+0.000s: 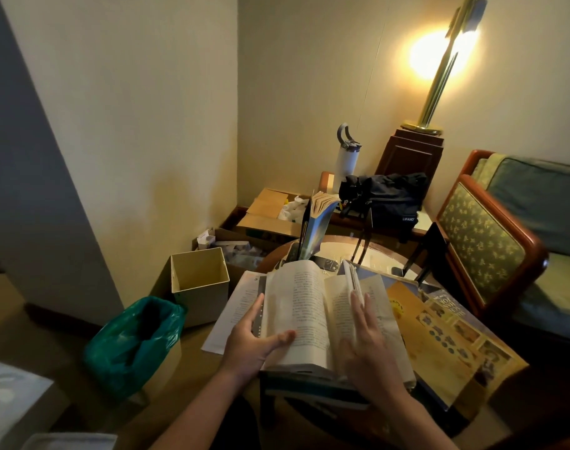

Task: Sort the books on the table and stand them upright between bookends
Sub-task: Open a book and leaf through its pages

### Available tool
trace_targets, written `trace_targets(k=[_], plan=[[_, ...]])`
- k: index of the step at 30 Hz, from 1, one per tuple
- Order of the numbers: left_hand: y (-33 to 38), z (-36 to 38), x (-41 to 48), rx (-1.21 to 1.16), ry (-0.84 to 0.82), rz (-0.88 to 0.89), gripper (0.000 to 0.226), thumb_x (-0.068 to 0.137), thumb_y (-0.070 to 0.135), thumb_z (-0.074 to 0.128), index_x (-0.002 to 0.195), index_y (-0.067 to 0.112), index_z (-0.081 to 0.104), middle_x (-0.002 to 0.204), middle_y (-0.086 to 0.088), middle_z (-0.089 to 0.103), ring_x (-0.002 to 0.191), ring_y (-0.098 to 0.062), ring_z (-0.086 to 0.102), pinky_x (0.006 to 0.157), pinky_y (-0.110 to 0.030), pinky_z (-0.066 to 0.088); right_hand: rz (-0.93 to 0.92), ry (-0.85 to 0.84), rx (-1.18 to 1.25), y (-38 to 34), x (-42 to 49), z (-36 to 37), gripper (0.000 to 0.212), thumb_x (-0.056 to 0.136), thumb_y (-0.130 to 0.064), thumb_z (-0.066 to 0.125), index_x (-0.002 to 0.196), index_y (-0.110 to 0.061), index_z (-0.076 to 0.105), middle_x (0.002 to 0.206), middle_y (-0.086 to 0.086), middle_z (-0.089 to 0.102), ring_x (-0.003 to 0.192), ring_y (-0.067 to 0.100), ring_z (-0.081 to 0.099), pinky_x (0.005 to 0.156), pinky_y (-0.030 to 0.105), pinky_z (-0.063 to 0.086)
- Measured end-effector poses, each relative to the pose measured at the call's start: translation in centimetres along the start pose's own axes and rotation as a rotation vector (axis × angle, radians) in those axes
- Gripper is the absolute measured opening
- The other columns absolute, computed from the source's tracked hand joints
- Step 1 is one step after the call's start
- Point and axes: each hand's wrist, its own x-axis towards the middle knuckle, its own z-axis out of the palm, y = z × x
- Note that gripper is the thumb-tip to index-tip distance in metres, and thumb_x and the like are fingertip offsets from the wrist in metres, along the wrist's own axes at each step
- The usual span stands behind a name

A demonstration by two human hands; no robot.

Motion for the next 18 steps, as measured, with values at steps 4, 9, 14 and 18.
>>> trace_targets(k=[4,9,14,18], plan=[[0.4,0.1,0.0,-0.025,-0.025,0.022,0.096,0.071,0.041,0.084,0.152,0.041,0.031,0.13,0.019,0.036,0.137,-0.022,0.035,0.109,-0.051,0.041,0.094,0.055,0.237,0.3,-0.1,-1.2,0.088,0.091,-0.004,0.059,0.159,-0.031,0.009,0.154,0.006,0.036,0.116,0.012,0.053,0.084,0.023,0.054],[0.6,0.2,-0.1,-0.017,-0.023,0.044,0.089,0.073,0.042,0.082,0.148,0.047,0.033,0.145,0.011,0.036,0.138,-0.023,0.035,0.106,-0.048,0.045,0.125,-0.01,0.365,1.3,0.5,-2.3,0.076,0.094,-0.011,0.059,0.156,-0.036,0.024,0.153,0.004,0.038,0.114,0.018,0.054,0.071,0.029,0.059],[0.8,0.4,-0.3,0.0,-0.032,0.064,0.08,0.078,0.037,0.08,0.141,0.051,0.033,0.131,0.016,0.034,0.112,-0.004,0.039,0.072,-0.019,0.052,0.152,-0.046,0.457,1.5,0.5,-2.8,0.081,0.087,-0.023,0.07,0.152,-0.047,0.027,0.153,0.005,0.039,0.118,0.024,0.056,0.075,0.035,0.062],[0.9,0.3,-0.3,0.022,-0.027,0.055,0.083,0.079,0.038,0.079,0.146,0.05,0.031,0.133,0.015,0.031,0.116,-0.005,0.041,0.073,-0.02,0.051,0.205,-0.059,0.658,0.7,0.3,-4.1,0.087,0.082,-0.022,0.073,0.154,-0.037,0.025,0.149,-0.005,0.039,0.101,0.01,0.06,0.063,0.021,0.056]])
